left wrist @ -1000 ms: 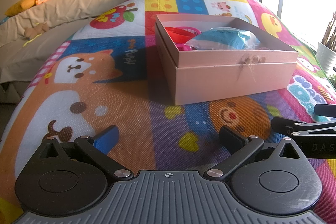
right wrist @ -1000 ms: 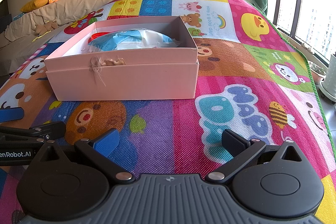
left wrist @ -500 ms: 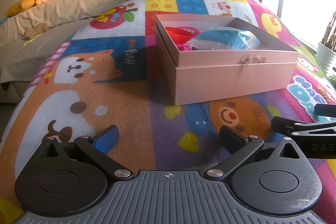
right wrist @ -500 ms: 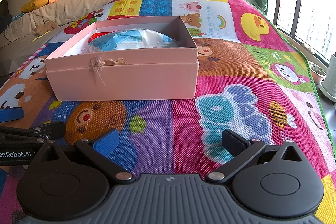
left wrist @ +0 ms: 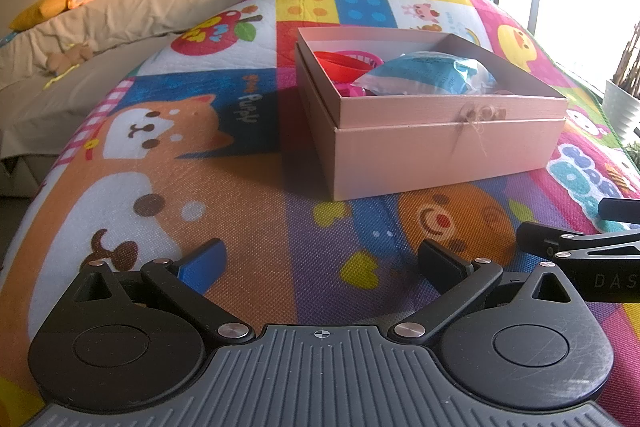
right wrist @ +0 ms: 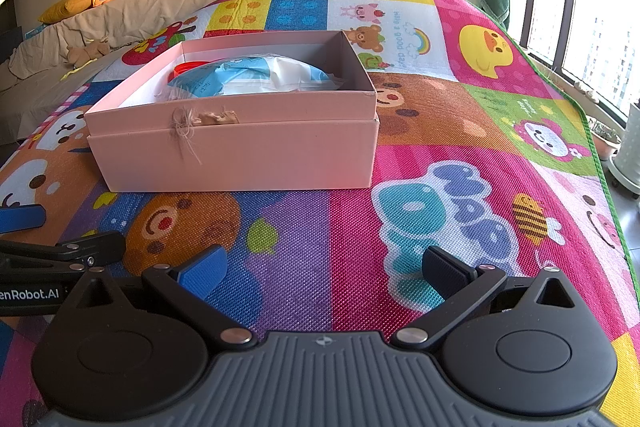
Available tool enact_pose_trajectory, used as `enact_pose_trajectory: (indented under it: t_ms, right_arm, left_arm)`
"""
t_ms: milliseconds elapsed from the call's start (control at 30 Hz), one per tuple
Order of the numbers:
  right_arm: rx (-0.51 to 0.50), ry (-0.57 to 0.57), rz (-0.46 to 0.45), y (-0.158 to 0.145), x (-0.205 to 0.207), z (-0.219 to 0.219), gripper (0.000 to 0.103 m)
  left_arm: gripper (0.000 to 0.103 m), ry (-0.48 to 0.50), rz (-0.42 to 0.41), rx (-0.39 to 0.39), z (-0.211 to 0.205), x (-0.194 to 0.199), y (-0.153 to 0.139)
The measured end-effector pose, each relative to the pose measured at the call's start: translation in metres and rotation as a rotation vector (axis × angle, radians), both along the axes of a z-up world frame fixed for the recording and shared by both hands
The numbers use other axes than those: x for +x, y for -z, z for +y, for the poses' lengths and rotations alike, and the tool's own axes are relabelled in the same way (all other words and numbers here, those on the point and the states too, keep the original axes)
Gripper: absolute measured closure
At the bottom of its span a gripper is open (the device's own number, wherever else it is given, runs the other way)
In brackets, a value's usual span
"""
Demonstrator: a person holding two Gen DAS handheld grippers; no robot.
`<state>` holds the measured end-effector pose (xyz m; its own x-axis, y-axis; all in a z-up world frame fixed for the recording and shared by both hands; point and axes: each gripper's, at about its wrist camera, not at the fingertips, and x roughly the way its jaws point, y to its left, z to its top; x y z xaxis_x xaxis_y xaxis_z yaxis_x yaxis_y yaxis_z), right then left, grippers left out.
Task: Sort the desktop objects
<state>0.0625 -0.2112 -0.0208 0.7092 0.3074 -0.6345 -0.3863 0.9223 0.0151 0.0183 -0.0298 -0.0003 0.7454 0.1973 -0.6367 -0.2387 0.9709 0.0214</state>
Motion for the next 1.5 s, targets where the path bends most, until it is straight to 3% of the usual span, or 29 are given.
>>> enact_pose_trajectory:
  t_ms: [967,1200,1300,1500]
  right_arm:
    - [0.0,0.0,0.0,0.0,-0.0015,-0.0009,0.0]
    - [0.0,0.0,0.0,0.0,-0.0009,-0.0006,0.0]
    - [0.0,0.0,0.0,-0.0001,-0.0013,-0.0007,0.0]
    - [0.0,0.0,0.0,-0.0002,-0.0012,-0.0008,0.0]
  left_arm:
    - [0.0,0.0,0.002,0.007,-0.001,0.001,-0.0001]
    - [0.0,0.004,-0.009,-0.032,0.0036,-0.0005,-0.0015]
    - [0.0,0.024,0.019,-0.003,0.0012,0.002,-0.002]
    - [0.0,0.043,0.045,-0.019,0.0044,0.0031,-0.0039]
